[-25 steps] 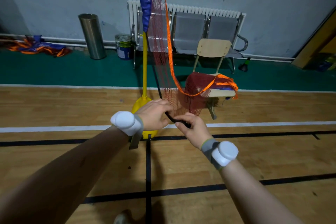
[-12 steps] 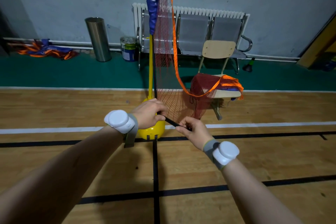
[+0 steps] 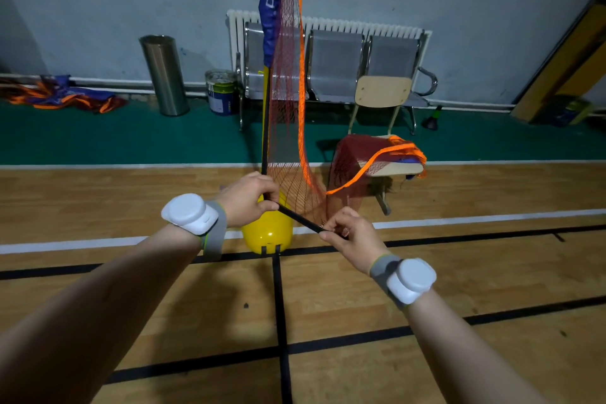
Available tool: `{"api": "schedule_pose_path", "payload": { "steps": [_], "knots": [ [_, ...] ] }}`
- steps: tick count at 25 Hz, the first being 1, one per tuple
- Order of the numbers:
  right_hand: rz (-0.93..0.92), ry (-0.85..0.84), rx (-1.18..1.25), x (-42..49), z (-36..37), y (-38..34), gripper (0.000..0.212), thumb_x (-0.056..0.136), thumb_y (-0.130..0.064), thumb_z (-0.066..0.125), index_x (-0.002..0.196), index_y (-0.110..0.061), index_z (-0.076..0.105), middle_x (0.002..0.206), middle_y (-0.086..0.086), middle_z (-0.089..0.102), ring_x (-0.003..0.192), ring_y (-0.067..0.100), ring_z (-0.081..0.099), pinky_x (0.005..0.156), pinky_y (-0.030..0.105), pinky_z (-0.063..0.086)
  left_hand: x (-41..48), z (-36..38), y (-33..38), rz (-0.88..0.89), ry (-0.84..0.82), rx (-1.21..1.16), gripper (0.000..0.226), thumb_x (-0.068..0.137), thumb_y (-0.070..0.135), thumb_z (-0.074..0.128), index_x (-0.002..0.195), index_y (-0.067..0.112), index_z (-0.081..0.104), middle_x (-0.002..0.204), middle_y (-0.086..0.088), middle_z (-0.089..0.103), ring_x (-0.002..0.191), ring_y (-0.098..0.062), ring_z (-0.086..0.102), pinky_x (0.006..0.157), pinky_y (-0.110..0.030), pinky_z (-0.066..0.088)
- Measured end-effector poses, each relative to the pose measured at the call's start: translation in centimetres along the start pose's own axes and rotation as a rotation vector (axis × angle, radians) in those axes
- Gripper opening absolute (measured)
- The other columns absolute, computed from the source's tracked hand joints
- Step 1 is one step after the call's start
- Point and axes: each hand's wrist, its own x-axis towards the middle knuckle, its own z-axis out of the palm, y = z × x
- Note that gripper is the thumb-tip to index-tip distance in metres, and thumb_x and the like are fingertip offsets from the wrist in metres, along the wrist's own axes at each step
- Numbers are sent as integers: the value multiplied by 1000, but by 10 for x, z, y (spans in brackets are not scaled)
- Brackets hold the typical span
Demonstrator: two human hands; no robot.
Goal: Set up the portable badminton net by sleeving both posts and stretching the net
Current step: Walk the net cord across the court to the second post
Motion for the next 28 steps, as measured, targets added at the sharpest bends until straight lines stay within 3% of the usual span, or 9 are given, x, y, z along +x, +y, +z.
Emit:
{"api": "schedule_pose_path", "payload": {
  "steps": [3, 6, 11, 14, 17, 20, 23, 28],
  "knots": [
    [47, -89, 51, -6, 8, -12, 17, 85, -11, 63, 75, -20, 53, 68, -11, 44, 64, 0, 41, 62, 6, 36, -10, -2, -10, -11, 6, -4, 9, 85, 18, 62, 83, 9, 62, 90, -1, 56, 95, -19, 46, 86, -31, 37],
    [91, -58, 124, -14, 19, -20, 24, 86, -10, 62, 72, -25, 49, 66, -10, 45, 62, 3, 41, 60, 11, 36, -14, 1, -18, -15, -9, -2, 8, 85, 17, 62, 84, 9, 62, 90, 0, 56, 96, -20, 46, 83, -27, 34],
    [165, 1, 206, -27, 26, -21, 10, 84, -3, 62, 81, -12, 59, 65, -7, 43, 60, 4, 39, 57, 8, 35, -14, 11, -17, -23, -40, 31, 10, 87, 19, 60, 90, 9, 62, 98, -6, 57, 103, -23, 47, 88, -32, 36],
    [163, -7, 226, -32, 29, -24, 4, 83, 0, 64, 84, -3, 65, 65, -2, 46, 61, 5, 40, 58, 6, 37, -12, 14, -7, -28, -83, 75, 16, 88, 17, 57, 103, 13, 63, 114, -5, 57, 115, -23, 46, 97, -34, 36],
    [138, 3, 221, -34, 29, -21, 7, 81, 1, 65, 87, 5, 67, 72, 6, 51, 65, 7, 42, 62, 8, 38, -10, 22, 13, 58, -132, 111, 29, 90, 13, 54, 117, 20, 60, 127, 2, 55, 125, -19, 44, 107, -33, 29],
    [138, 8, 238, -37, 22, -15, 8, 81, 3, 64, 87, 7, 66, 67, 0, 50, 63, 7, 41, 61, 8, 38, -8, 33, 37, 141, -105, 91, 34, 90, 11, 52, 122, 23, 56, 132, 6, 51, 128, -15, 39, 108, -28, 20],
    [127, 23, 243, -41, 11, -9, 8, 80, 4, 64, 87, 7, 67, 68, 0, 48, 62, 8, 40, 62, 9, 37, -4, 44, 56, 176, -145, 140, 30, 91, 12, 51, 118, 23, 57, 128, 5, 54, 125, -16, 41, 106, -27, 21],
    [58, 58, 87, -42, -5, 7, 7, 78, 0, 67, 85, 0, 67, 78, -6, 43, 71, 0, 44, 69, 3, 35, -4, 45, 67, 103, -219, 88, 21, 90, 24, 56, 110, 21, 62, 112, 0, 58, 112, -17, 45, 95, -29, 35]
  ]
}}
